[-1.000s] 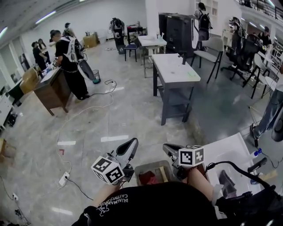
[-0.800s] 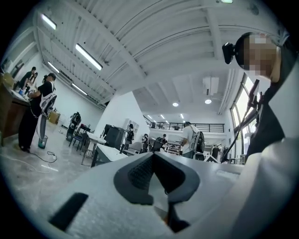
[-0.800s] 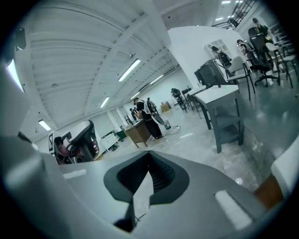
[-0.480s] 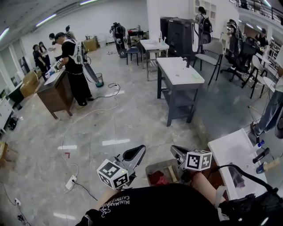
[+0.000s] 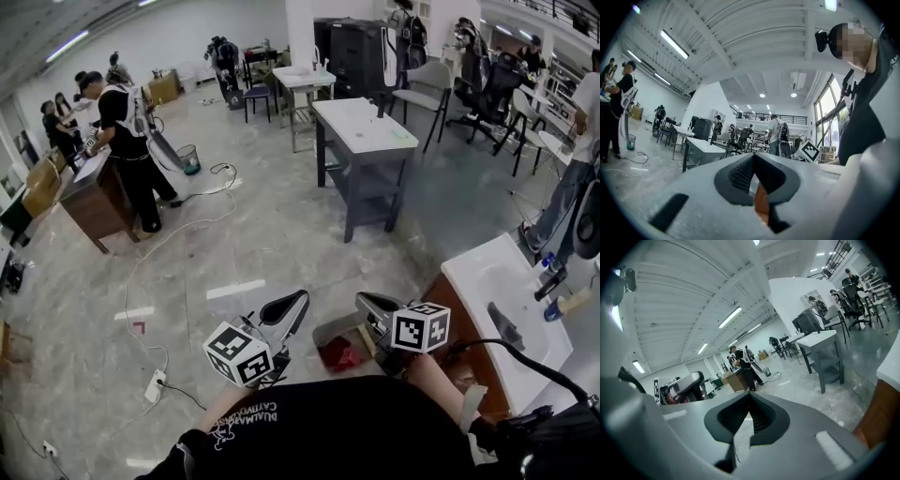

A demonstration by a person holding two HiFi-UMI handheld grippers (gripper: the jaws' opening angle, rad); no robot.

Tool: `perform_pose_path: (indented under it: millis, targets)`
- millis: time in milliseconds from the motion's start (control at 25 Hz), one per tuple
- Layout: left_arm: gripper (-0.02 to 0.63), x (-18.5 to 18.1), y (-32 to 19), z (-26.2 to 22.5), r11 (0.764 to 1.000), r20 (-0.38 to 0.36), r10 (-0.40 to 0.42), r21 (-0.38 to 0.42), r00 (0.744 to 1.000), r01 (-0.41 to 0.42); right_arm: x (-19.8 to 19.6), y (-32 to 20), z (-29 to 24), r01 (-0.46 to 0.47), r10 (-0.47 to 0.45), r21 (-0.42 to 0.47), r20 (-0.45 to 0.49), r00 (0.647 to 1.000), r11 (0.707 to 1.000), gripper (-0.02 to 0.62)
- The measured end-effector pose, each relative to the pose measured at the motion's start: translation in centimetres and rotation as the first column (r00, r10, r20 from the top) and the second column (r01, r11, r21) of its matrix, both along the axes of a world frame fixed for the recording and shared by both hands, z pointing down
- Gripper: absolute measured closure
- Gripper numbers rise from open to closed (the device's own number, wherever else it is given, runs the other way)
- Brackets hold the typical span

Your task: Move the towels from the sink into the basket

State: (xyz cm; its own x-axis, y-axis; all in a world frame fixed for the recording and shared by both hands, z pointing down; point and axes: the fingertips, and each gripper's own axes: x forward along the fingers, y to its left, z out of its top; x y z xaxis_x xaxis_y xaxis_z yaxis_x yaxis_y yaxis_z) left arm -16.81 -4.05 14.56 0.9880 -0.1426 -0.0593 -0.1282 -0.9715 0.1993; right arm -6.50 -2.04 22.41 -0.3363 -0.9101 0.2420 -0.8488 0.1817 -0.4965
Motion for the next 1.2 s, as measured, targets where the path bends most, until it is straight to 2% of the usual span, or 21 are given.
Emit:
perform_pose_path:
  millis: [320,520,720,880,1040,1200]
  targets:
    - [0.604,-0.5,0.1,0.5,0.999,-0.03,0.022,-0.037,0.999,-0.023,0.2,2.0,-0.3,-0.066,0.066,-0.013,-0.026,0.997,0.998,0.589]
    - [0.603,-0.4,1.5,0.4,0.996,-0.066,0.077,-0.041,0.995,-0.08,0.0,3.3,-0.4,-0.095,0.094,-0.01,-0.069,0.993,0.995,0.589]
    - [0.603,1.5,3.6,1.1,0.988,-0.04,0.149,-0.02,0.988,-0.15,0.8,5.8,0.1,-0.147,0.143,-0.023,-0.108,0.984,0.989,0.589]
    - [0.603,3.6,5.5,1.9,0.972,-0.024,0.227,-0.055,0.974,-0.228,2.9,8.4,0.8,-0.247,0.239,-0.039,-0.151,0.959,0.968,0.589]
    - [0.603,5.2,7.1,2.8,0.955,0.0,0.289,-0.076,0.957,-0.288,5.7,10.6,1.4,-0.348,0.344,-0.039,-0.082,0.935,0.937,0.589]
    - [0.603,8.3,8.3,2.9,0.943,0.026,0.327,-0.078,0.945,-0.325,9.1,12.5,1.6,-0.408,0.406,-0.046,-0.039,0.913,0.912,0.589]
